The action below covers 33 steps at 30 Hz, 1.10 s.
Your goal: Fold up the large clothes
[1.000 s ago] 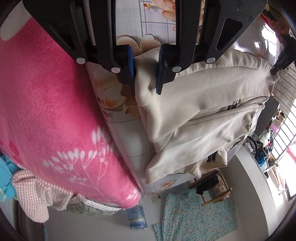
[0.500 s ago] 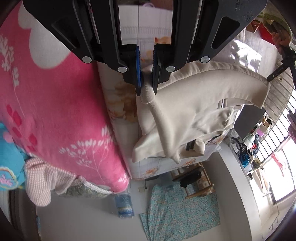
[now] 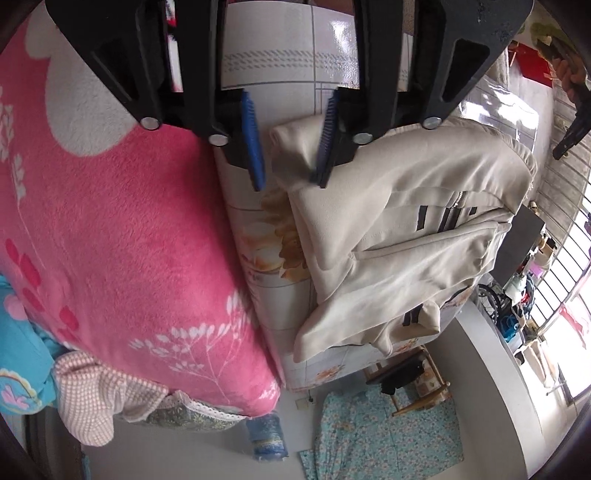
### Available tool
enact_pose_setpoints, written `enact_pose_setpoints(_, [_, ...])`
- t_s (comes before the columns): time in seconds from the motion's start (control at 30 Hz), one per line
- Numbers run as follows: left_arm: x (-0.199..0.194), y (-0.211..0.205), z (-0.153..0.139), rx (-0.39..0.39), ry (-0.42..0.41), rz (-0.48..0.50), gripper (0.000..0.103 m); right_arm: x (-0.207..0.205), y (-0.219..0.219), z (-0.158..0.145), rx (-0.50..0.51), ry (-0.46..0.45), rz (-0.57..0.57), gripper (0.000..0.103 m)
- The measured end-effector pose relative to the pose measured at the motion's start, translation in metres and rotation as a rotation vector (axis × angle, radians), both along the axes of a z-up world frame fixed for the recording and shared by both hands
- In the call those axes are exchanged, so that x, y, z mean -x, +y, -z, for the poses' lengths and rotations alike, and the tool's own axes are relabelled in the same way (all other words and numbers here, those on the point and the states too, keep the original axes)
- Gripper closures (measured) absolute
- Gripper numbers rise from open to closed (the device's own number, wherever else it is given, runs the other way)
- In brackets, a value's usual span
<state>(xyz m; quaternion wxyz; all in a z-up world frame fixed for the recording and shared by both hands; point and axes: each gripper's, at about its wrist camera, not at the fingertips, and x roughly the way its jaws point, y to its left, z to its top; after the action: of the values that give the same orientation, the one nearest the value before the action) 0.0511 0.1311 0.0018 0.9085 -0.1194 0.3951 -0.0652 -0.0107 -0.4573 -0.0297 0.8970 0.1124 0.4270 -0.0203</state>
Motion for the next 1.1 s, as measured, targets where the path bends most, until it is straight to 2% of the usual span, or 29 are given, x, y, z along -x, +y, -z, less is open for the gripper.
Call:
enact_pose_setpoints(0.03, [-0.009, -0.007, 0.001, -0.012, -0.001, 0.026, 0.082, 0.0, -0.001, -0.004, 0.011, -0.009, 0.003, 0.053])
enact_pose_setpoints(0.1, [-0.029, -0.02, 0.001, -0.079, 0.003, 0.059, 0.07, 0.0, -0.001, -0.012, 0.026, -0.028, -0.006, 0.052])
enact_pose_setpoints(0.13, [-0.04, -0.027, 0.002, -0.114, 0.007, 0.078, 0.063, -0.001, -0.002, -0.015, 0.03, -0.035, -0.01, 0.048])
enact_pose_setpoints(0.23, [-0.077, -0.046, 0.015, -0.24, 0.039, 0.114, 0.059, -0.015, 0.002, -0.014, 0.026, -0.02, -0.056, 0.044])
enact_pose_setpoints(0.3, [-0.099, -0.051, 0.03, -0.278, 0.076, 0.123, 0.059, -0.028, 0.008, -0.004, 0.054, 0.025, -0.08, 0.042])
enact_pose_setpoints(0.37, [-0.112, -0.052, 0.04, -0.304, 0.083, 0.135, 0.069, -0.04, 0.014, 0.01, 0.087, 0.068, -0.092, 0.043])
enact_pose_setpoints(0.4, [-0.114, -0.053, 0.042, -0.316, 0.074, 0.147, 0.083, -0.044, 0.017, 0.016, 0.094, 0.091, -0.1, 0.046])
enact_pose_setpoints(0.43, [-0.115, -0.055, 0.043, -0.335, 0.067, 0.153, 0.091, -0.047, 0.019, 0.021, 0.097, 0.103, -0.107, 0.068])
enact_pose_setpoints(0.47, [-0.113, -0.057, 0.043, -0.349, 0.056, 0.158, 0.095, -0.048, 0.021, 0.023, 0.089, 0.108, -0.118, 0.085])
enact_pose_setpoints(0.53, [-0.107, -0.055, 0.037, -0.354, 0.022, 0.153, 0.098, -0.045, 0.026, 0.017, 0.121, 0.075, -0.112, 0.095])
enact_pose_setpoints(0.6, [-0.097, -0.052, 0.023, -0.346, -0.028, 0.132, 0.098, -0.041, 0.031, 0.002, 0.128, 0.011, -0.107, 0.096])
enact_pose_setpoints(0.7, [-0.088, -0.04, -0.001, -0.291, -0.095, 0.084, 0.098, -0.042, 0.03, -0.022, 0.113, -0.081, -0.093, 0.097])
enact_pose_setpoints(0.8, [-0.093, -0.03, -0.005, -0.262, -0.104, 0.039, 0.098, -0.059, 0.028, -0.03, 0.097, -0.123, -0.079, 0.097])
enact_pose_setpoints(0.93, [-0.117, -0.024, 0.024, -0.224, -0.019, 0.017, 0.098, -0.094, 0.02, -0.001, 0.084, -0.08, -0.054, 0.097])
enact_pose_setpoints(1.03, [-0.128, -0.026, 0.049, -0.25, 0.038, 0.012, 0.096, -0.113, 0.013, 0.033, 0.139, 0.007, -0.006, 0.099])
enact_pose_setpoints(1.1, [-0.127, -0.028, 0.052, -0.268, 0.038, 0.011, 0.094, -0.114, 0.007, 0.038, 0.116, 0.014, -0.003, 0.099])
